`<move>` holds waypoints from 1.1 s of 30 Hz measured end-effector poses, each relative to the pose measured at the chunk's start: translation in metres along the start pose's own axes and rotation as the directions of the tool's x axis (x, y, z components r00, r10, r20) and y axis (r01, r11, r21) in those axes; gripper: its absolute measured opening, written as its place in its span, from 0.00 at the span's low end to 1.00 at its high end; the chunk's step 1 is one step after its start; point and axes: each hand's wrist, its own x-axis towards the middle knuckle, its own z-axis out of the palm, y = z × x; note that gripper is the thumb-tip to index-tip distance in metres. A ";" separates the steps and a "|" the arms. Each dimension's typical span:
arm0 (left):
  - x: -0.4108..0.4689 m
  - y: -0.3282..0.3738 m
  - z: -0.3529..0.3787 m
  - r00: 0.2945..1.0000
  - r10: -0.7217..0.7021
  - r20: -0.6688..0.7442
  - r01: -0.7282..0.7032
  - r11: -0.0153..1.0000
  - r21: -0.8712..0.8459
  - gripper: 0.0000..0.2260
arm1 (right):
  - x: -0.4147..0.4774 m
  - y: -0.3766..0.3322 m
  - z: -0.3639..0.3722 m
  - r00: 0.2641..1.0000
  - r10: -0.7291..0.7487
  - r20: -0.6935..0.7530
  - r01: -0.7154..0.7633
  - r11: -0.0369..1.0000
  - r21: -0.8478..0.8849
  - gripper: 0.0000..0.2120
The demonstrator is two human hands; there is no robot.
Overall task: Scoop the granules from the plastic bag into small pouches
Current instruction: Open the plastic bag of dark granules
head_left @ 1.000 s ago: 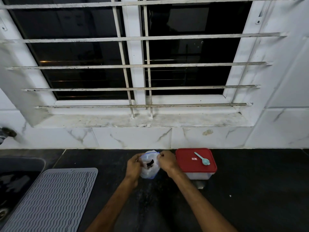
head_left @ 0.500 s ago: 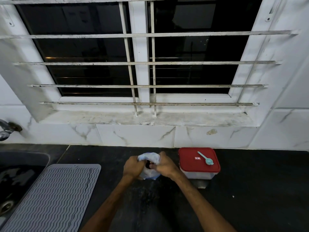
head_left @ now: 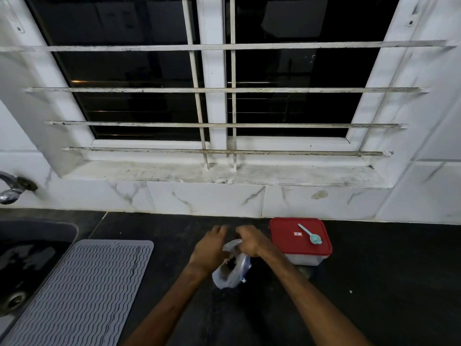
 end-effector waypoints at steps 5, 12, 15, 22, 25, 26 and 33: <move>0.003 -0.004 0.022 0.980 -0.192 0.045 0.197 0.941 -0.276 0.04 | 0.002 0.003 -0.001 0.999 -0.016 0.043 0.011 0.992 0.123 0.09; -0.003 0.002 0.026 0.931 -0.156 0.329 0.347 0.102 -0.932 0.16 | -0.010 0.014 0.018 0.958 0.110 -0.265 -0.128 0.990 -0.055 0.23; 0.000 0.005 0.028 0.892 -0.281 0.353 0.384 0.061 -0.921 0.19 | -0.014 0.009 0.024 0.956 0.125 -0.264 -0.124 0.992 0.021 0.12; -0.003 -0.017 0.033 0.936 -0.283 0.207 0.328 0.495 -0.805 0.09 | -0.008 0.023 0.027 0.984 0.176 -0.030 -0.150 0.906 0.395 0.12; -0.007 -0.014 0.031 0.916 -0.388 0.104 0.306 0.508 -0.806 0.08 | -0.012 0.021 0.039 0.986 0.166 -0.014 -0.142 0.881 0.451 0.14; -0.010 -0.013 0.029 0.890 -0.446 0.089 0.319 0.472 -0.822 0.08 | -0.015 0.019 0.043 0.985 0.169 0.028 -0.163 0.879 0.447 0.19; -0.011 -0.016 0.037 0.764 -0.572 0.298 0.480 0.196 -0.855 0.18 | -0.009 0.018 0.052 0.917 0.392 0.071 -0.351 0.709 0.611 0.06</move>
